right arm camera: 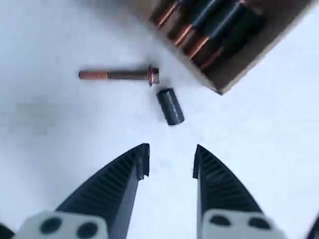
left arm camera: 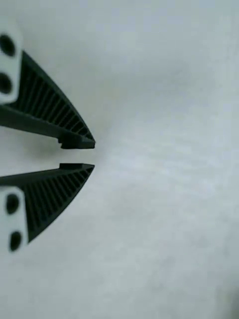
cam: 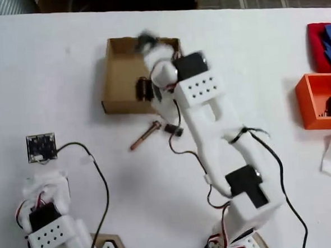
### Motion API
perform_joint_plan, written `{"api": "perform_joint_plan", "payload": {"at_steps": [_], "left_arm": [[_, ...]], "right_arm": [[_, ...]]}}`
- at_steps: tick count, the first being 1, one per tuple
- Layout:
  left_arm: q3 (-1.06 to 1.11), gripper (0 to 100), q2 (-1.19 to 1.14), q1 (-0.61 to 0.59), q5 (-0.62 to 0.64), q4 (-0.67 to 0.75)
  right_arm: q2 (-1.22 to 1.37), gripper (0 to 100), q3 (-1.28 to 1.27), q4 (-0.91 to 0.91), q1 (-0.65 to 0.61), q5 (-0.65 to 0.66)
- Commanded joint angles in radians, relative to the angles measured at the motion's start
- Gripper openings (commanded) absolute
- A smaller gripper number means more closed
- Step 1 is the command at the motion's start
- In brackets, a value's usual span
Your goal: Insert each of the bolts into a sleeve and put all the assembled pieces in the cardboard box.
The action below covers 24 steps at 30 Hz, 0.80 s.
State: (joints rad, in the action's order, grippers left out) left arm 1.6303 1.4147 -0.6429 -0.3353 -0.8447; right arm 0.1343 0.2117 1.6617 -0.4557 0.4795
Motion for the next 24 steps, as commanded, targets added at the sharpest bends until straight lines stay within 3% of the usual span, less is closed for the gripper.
{"api": "perform_joint_plan", "payload": {"at_steps": [1, 12, 24], "left_arm": [[0.002, 8, 0.009, 0.008, 0.009, 0.017], [0.002, 8, 0.009, 0.008, 0.009, 0.017], [0.002, 8, 0.009, 0.008, 0.009, 0.017]], "right_arm": [[-0.058, 13.4, -0.176, -0.114, 0.021, 0.242], [0.116, 13.4, -0.221, -0.295, 0.025, 0.453], [0.268, 13.3, -0.218, -0.417, 0.025, 0.453]]}}
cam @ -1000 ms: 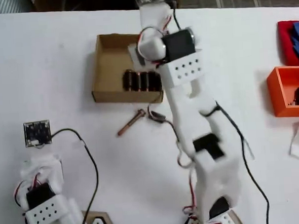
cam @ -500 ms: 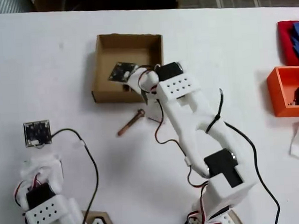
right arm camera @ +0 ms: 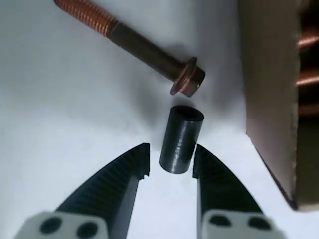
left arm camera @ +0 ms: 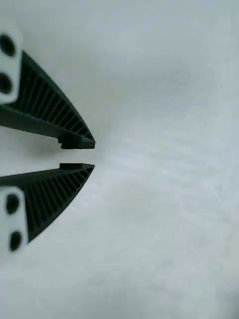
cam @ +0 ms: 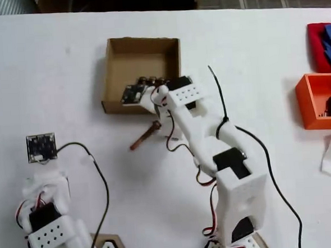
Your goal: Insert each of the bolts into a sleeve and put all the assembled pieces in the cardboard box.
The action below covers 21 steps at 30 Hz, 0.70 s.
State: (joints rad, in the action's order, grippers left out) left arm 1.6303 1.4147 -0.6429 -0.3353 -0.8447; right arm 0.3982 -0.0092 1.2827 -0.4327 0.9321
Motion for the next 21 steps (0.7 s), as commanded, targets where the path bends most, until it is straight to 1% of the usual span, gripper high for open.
{"api": "perform_joint_plan", "payload": {"at_steps": [1, 7, 15, 21], "left_arm": [[0.002, 8, 0.009, 0.008, 0.009, 0.017], [0.002, 8, 0.009, 0.008, 0.009, 0.017], [0.002, 8, 0.009, 0.008, 0.009, 0.017], [0.002, 8, 0.009, 0.008, 0.009, 0.017]], "right_arm": [[0.01, 13.0, 0.003, -0.051, 0.005, 0.0], [0.053, 6.2, 0.003, -0.091, -0.001, 0.009], [0.11, 7.7, 0.003, -0.084, 0.005, 0.003], [0.113, 7.7, 0.003, -0.038, -0.001, 0.008]]}}
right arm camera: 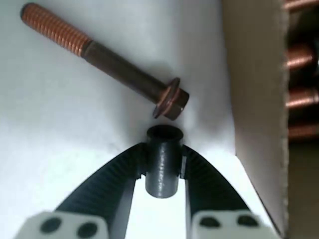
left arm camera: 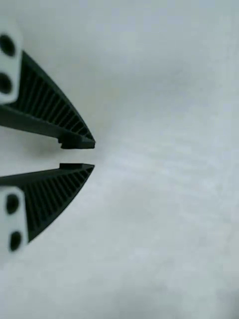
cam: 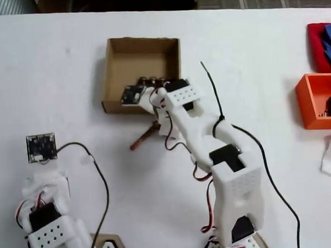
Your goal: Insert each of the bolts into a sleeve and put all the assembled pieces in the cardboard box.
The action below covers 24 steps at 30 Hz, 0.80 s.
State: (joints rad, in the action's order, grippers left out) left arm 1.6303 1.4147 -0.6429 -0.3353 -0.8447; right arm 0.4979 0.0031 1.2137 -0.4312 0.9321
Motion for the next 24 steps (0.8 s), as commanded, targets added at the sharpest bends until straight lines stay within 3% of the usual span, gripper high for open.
{"api": "perform_joint_plan", "payload": {"at_steps": [1, 5, 8, 12, 17, 20, 24], "left_arm": [[0.002, 8, 0.009, 0.008, 0.009, 0.017], [0.002, 8, 0.009, 0.008, 0.009, 0.017], [0.002, 8, 0.009, 0.008, 0.009, 0.017], [0.001, 8, 0.009, 0.008, 0.009, 0.014], [-0.024, 8, 0.006, 0.008, 0.008, 0.008], [-0.114, 8, 0.005, 0.015, 0.005, -0.068], [-0.297, 8, 0.002, 0.13, -0.017, -0.193]], "right_arm": [[0.015, 7.7, -0.009, 0.039, 0.001, 0.008], [0.018, 1.2, -0.011, 0.067, 0.005, 0.006], [0.008, 2.0, -0.008, 0.085, 0.005, -0.005], [-0.085, 2.3, 0.0, 0.105, 0.005, -0.127], [-0.406, 2.3, -0.026, 0.148, 0.005, -0.261], [-0.644, 2.3, -0.129, 0.14, 0.005, -0.304], [-0.944, 2.3, -0.364, 0.064, 0.007, -0.347]]}}
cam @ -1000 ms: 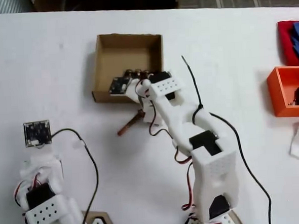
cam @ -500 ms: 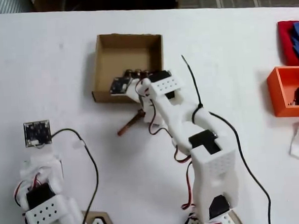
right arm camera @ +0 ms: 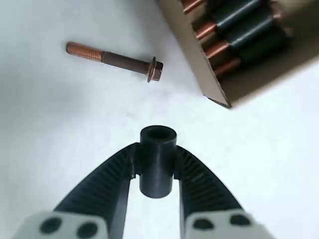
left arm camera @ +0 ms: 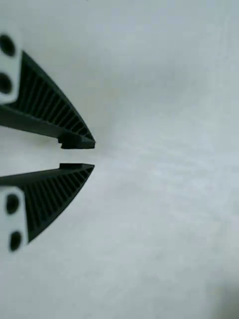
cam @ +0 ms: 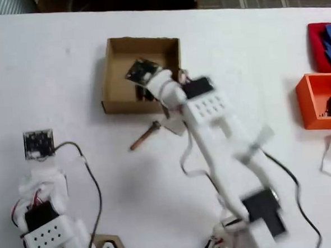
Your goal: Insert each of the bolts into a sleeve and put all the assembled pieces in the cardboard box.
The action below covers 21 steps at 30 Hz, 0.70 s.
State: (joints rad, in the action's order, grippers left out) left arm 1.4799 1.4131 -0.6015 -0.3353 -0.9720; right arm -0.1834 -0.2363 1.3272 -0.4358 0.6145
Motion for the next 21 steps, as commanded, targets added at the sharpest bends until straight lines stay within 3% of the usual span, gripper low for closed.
{"api": "perform_joint_plan", "payload": {"at_steps": [1, 5, 9, 15, 21], "left_arm": [[-0.183, 8, -0.003, 0.138, -0.037, -0.086], [-0.34, 13, -0.153, 0.287, -0.015, -0.129], [-0.558, 14, -0.471, 0.43, 0.052, -0.15], [-0.974, 14, -0.957, 0.717, 0.057, -0.307], [-1.276, 14, -1.335, 0.813, 0.058, -0.331]], "right_arm": [[-0.337, 2.3, -0.181, -0.071, 0.016, -0.044], [-0.607, 2.3, -0.33, -0.117, 0.11, -0.103], [-0.809, 2.3, -0.402, -0.12, 0.275, -0.163], [-0.983, 2.3, -0.463, -0.102, 0.438, -0.161], [-1.033, 2.3, -0.516, -0.03, 0.533, -0.16]]}}
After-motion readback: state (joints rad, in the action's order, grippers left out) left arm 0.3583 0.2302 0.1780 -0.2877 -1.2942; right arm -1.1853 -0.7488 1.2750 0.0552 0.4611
